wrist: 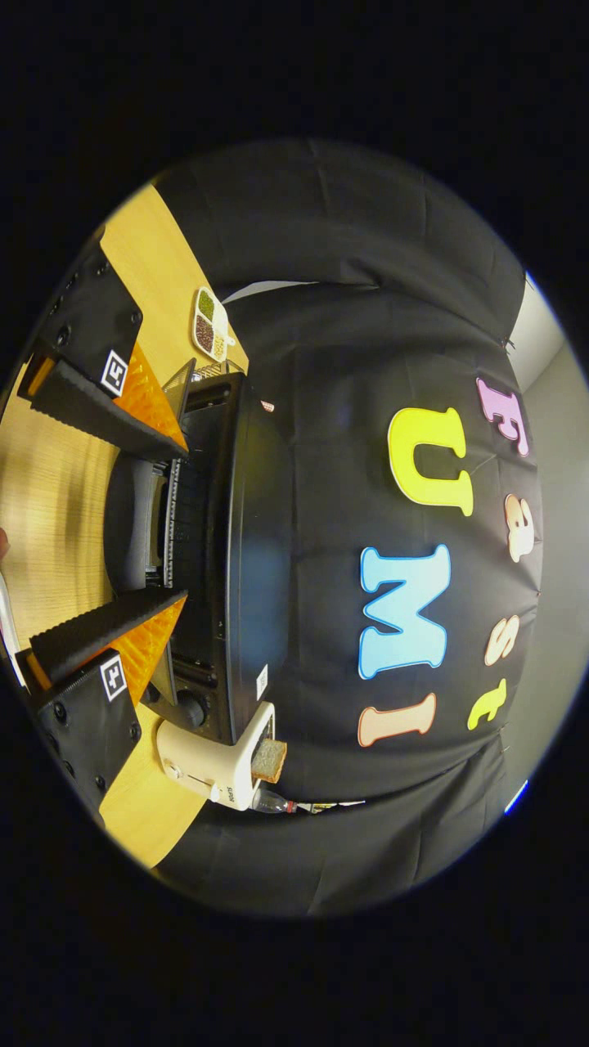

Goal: Open the toaster oven, put the food inside, and close the toaster oven door.

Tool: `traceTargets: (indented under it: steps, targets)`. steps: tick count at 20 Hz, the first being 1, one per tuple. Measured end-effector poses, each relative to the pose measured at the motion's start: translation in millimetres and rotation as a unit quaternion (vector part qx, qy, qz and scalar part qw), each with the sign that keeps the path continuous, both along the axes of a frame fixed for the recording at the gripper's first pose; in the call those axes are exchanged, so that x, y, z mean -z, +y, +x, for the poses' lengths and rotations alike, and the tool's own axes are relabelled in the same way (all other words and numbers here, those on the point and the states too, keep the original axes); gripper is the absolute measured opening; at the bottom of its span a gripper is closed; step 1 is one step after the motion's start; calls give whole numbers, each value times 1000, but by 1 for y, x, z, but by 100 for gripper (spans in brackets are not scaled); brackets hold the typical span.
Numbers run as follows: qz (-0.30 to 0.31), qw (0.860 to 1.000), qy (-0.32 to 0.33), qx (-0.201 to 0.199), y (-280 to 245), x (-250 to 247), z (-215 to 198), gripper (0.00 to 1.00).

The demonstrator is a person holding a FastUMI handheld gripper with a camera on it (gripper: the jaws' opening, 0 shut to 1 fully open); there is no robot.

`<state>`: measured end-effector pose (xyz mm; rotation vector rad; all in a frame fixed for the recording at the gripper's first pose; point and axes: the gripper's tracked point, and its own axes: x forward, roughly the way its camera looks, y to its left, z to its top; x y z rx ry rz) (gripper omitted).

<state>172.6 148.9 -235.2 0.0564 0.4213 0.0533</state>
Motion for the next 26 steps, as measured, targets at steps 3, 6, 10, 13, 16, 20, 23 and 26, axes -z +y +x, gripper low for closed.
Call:
traceTargets:
  steps: [3,6,10,13,16,20,23,26]
  targets:
    - [-4,1000,5,-1,0,4,-13,98]
    - [-4,1000,12,-2,1,10,-25,98]
    - [-11,1000,24,-8,3,20,-42,98]
    - [-16,998,57,-15,6,38,-59,98]
    - [-15,996,87,-26,9,51,-77,98]
    - [15,990,137,-14,5,68,-98,98]
    - [40,983,177,-21,7,74,-117,98]
    - [60,980,187,-31,2,64,-138,98]
